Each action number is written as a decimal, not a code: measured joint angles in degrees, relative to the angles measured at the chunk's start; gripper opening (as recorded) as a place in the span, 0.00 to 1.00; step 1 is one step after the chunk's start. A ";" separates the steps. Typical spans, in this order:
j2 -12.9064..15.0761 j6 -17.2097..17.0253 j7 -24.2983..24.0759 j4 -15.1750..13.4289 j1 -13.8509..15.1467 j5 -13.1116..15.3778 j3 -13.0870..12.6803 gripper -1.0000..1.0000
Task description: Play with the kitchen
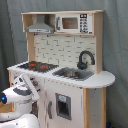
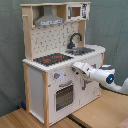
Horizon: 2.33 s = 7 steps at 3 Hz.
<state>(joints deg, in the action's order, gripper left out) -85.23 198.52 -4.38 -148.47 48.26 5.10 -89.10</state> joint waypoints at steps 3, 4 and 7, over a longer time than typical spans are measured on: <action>-0.06 -0.71 5.84 0.78 -0.02 0.09 0.32 0.00; -0.06 -1.12 12.66 0.79 -0.14 0.11 0.29 0.00; -0.07 -2.20 31.23 0.80 -0.43 0.11 0.23 0.00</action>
<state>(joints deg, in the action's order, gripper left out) -85.30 196.32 26.85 -147.66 47.83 5.21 -88.87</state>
